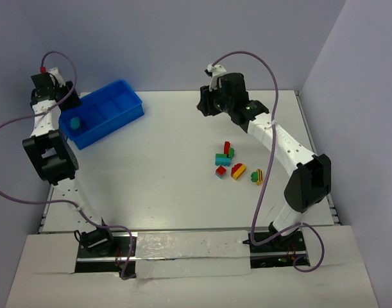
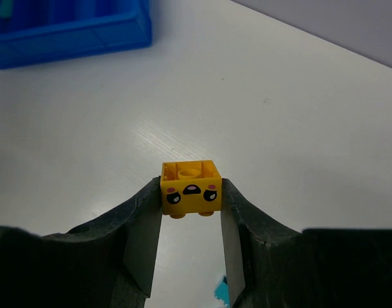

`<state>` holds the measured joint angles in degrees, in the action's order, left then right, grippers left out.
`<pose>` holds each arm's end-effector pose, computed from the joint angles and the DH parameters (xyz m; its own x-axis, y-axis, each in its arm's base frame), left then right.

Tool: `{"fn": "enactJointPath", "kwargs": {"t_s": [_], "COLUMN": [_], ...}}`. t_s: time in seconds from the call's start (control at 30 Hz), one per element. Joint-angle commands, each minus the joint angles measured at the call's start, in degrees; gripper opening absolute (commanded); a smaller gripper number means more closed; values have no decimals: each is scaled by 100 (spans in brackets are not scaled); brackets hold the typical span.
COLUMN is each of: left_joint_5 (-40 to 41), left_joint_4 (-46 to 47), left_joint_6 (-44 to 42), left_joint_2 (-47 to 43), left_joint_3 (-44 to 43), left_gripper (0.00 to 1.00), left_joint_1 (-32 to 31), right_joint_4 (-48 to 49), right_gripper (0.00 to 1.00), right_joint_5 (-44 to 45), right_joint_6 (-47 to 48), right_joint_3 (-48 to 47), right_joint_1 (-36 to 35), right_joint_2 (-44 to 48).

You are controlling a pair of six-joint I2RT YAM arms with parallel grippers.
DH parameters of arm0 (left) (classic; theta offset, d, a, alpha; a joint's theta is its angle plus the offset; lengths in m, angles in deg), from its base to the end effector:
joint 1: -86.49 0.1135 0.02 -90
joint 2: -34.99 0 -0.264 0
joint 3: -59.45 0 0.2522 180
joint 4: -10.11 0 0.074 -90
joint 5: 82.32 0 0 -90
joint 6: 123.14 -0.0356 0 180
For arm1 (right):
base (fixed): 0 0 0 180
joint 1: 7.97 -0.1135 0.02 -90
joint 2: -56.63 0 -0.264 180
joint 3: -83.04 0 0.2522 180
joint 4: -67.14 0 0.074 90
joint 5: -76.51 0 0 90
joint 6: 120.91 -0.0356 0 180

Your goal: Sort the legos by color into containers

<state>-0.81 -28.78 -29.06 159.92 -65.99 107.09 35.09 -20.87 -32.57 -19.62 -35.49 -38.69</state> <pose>0.4783 0.1742 0.2644 -0.5627 -0.2867 -0.7754 -0.2804 0.9485 -0.1472 0.3472 0.1861 0.3629 -0.3868 -0.1692 -0.9065 -0.5507 0.8308 0.0800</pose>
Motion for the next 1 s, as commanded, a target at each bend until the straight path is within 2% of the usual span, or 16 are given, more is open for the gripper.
{"fn": "enactJointPath", "kwargs": {"t_s": [0.0, 0.03, 0.07, 0.13, 0.27, 0.33, 0.47, 0.57, 0.63, 0.97], "left_joint_5": [-2719, -2845, -3282, -3651, -4062, -4026, -3936, -4028, -4135, -4235], "left_joint_4": [466, 564, 677, 857, 1564, 1956, 2482, 2939, 3105, 3104], "left_joint_6": [-145, -56, 50, 115, -186, -671, -1143, -1414, -1527, -2108], "left_joint_2": [-1223, -1276, -1495, -1868, -2671, -3047, -3538, -3682, -3766, -3933], "left_joint_3": [106, 185, 311, 592, 1567, 2259, 2879, 3199, 3312, 3328], "left_gripper": [70, 71, 71, 72, 72, 71, 70, 69, 69, 68], "left_joint_1": [-178, -222, -395, -848, -1677, -2107, -2852, -3166, -3268, -3842], "right_joint_4": [12, 38, 120, 350, 1219, 1489, 1836, 2671, 3067, 2993], "right_gripper": [0, 0, 0, 0, 0, 0, 0, 0, 0, 0], "right_joint_5": [-1078, -1202, -1680, -2385, -3733, -3976, -4318, -4765, -5204, -5480], "right_joint_6": [-787, -974, -1287, -1834, -2916, -3273, -3818, -4163, -4394, -4184], "right_joint_3": [-651, -716, -783, -826, -805, -818, -820, -729, -657, -528], "right_joint_1": [138, 174, 237, 352, 541, 582, 662, 695, 677, 598], "right_joint_2": [-101, -153, -223, -345, -600, -677, -817, -893, -918, -795]}}
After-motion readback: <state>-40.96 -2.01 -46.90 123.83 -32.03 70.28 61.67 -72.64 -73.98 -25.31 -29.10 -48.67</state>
